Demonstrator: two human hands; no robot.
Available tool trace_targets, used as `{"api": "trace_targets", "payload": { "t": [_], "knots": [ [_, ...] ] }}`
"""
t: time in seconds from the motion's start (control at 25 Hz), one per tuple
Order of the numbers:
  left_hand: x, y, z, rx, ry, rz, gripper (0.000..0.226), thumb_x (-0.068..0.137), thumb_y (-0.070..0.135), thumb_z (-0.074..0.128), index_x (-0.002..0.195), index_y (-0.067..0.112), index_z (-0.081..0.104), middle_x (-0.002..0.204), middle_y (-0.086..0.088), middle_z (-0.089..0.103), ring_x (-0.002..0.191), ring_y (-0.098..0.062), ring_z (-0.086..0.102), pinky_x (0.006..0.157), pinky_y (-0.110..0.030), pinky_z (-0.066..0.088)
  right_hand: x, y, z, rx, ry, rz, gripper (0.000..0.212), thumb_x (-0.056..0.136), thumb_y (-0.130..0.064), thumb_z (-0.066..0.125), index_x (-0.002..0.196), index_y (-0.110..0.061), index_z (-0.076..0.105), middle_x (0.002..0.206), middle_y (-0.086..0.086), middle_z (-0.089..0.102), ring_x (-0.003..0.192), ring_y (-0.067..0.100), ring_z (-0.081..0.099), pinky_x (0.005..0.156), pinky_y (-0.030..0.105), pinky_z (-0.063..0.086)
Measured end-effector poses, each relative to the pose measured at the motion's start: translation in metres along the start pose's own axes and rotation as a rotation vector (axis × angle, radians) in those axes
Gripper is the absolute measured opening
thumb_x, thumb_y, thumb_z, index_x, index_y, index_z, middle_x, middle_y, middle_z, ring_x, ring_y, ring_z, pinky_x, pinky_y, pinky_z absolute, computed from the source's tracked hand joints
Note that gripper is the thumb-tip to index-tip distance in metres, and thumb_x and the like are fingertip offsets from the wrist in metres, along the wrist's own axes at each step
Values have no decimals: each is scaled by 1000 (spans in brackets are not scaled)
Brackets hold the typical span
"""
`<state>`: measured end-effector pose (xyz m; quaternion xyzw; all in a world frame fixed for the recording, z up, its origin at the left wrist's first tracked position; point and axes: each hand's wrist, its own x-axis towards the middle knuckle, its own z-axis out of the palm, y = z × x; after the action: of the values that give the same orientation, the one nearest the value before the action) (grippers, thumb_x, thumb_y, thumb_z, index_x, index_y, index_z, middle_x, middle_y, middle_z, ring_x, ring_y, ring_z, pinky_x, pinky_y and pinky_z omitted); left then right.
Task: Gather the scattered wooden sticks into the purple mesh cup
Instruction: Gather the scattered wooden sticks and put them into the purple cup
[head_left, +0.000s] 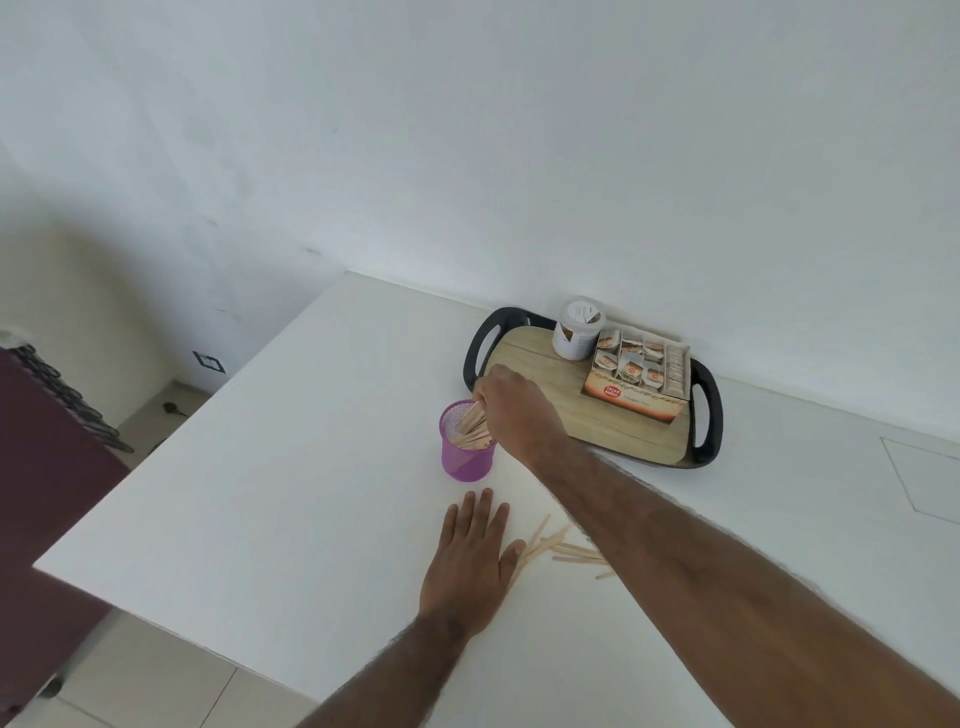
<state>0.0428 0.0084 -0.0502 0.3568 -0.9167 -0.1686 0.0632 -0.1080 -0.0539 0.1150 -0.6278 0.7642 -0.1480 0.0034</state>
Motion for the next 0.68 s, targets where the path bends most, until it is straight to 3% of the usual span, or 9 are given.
{"api": "trace_targets", "payload": {
  "t": [0.24, 0.36, 0.52, 0.68],
  "knots": [
    [0, -1, 1, 11, 15, 5, 73, 103, 64, -2, 162, 28, 20, 172, 1, 3, 159, -20, -4, 123, -35, -13, -3, 5, 10, -50, -35, -104, 20, 96, -11, 61, 112, -10, 74, 105, 6, 69, 103, 23, 59, 81, 37, 54],
    [1, 0, 1, 14, 5, 0, 71, 103, 64, -1, 162, 29, 18, 172, 1, 2, 159, -19, -5, 125, -36, -10, -9, 18, -1, 43, 61, -67, 17, 97, -12, 61, 103, -9, 76, 100, 6, 70, 97, 22, 58, 80, 34, 51],
    [0, 0, -2, 1, -2, 20, 73, 101, 66, 2, 160, 30, 26, 172, 3, 8, 159, -18, 0, 126, -36, -6, -46, 70, -21, 274, 217, 225, 13, 93, -8, 65, 97, -11, 77, 95, 1, 70, 91, 15, 59, 78, 28, 44],
    [-6, 8, -4, 28, 22, 122, 72, 102, 66, 16, 149, 22, 48, 167, -1, 30, 156, -22, 22, 129, -40, 8, -128, 151, -21, 272, 76, 601, 18, 89, -5, 54, 85, -8, 72, 89, 6, 70, 84, 26, 63, 77, 40, 54]
  ]
}}
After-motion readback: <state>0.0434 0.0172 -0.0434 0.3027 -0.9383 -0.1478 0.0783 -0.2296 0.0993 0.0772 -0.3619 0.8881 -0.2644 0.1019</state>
